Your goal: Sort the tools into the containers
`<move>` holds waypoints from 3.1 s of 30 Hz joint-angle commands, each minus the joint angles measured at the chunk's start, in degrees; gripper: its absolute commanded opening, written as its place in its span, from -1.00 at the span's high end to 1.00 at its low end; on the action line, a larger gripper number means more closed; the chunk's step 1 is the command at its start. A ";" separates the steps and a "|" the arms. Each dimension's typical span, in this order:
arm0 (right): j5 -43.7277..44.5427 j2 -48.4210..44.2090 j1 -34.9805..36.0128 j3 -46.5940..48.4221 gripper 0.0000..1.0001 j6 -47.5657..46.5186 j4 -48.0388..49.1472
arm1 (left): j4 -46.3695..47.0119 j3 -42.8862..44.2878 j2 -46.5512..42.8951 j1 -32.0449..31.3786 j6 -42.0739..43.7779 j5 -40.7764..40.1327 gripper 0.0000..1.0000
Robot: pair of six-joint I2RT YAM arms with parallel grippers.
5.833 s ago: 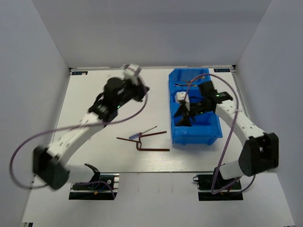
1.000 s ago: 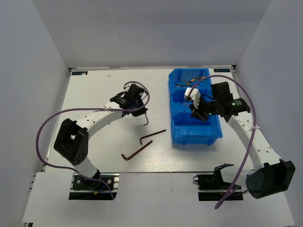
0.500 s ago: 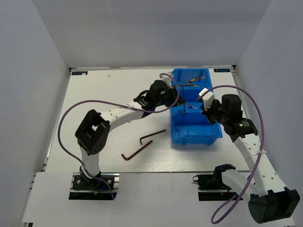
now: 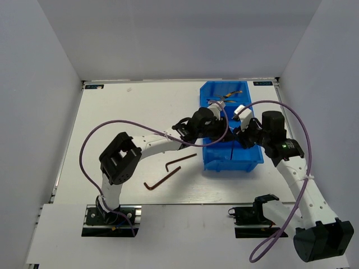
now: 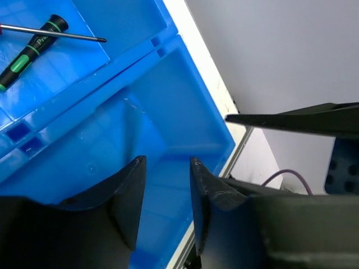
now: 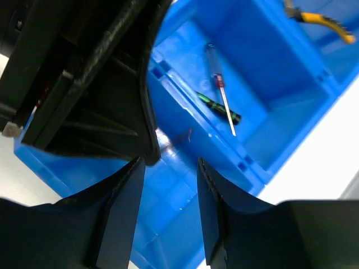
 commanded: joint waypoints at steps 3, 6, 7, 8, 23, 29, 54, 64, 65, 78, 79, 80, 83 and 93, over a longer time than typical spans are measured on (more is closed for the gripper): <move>-5.32 2.68 -0.38 4.47 0.03 0.68 -0.39 | -2.31 -0.67 -4.05 0.12 1.59 0.19 -0.06; -7.69 4.00 -0.12 6.14 0.03 0.86 0.22 | -2.93 -2.77 -6.86 0.64 2.11 -2.87 -0.15; -8.39 4.96 -0.03 6.41 0.06 0.68 0.14 | -3.97 -3.65 -8.17 1.35 2.11 -3.93 -0.15; -10.14 5.15 -0.12 7.37 0.06 0.50 0.22 | -4.76 -4.71 -11.84 1.35 2.11 -5.42 -0.15; -35.04 34.75 7.17 23.71 -0.25 -47.49 -30.53 | -46.15 -30.20 -48.79 3.02 4.40 -25.12 -0.26; -27.57 44.34 16.30 26.62 -0.30 -58.38 -31.43 | -55.40 -33.27 -51.33 2.41 -0.17 -25.73 -0.30; -3.22 61.57 34.24 26.63 0.02 -35.36 -3.47 | -57.68 -40.14 -59.78 1.88 -5.09 -24.68 -0.34; -1.90 61.22 34.86 22.58 0.81 -33.60 -3.99 | -56.02 -44.78 -65.30 1.88 -7.28 -23.28 -0.37; -2.07 61.22 34.95 22.32 0.87 -33.60 -4.17 | -56.01 -45.84 -66.18 1.88 -7.90 -23.27 -0.41; -6.73 59.47 32.93 42.86 1.00 -18.05 -13.57 | -49.34 -45.42 -60.40 1.88 -1.51 -22.04 -0.55; -7.17 59.12 32.75 44.54 1.00 -17.61 -15.58 | -48.64 -45.41 -58.83 1.88 -0.27 -22.04 -0.55; -7.00 58.94 32.40 46.03 1.00 -17.43 -16.21 | -48.11 -44.80 -58.20 1.88 0.78 -22.04 -0.55; -5.77 57.18 31.35 47.89 1.00 -17.42 -20.25 | -45.65 -44.27 -57.49 1.88 4.57 -20.99 -0.53; -3.30 42.25 19.75 38.25 1.00 -23.39 -33.00 | -35.90 -46.02 -52.23 1.88 11.24 -17.82 -0.48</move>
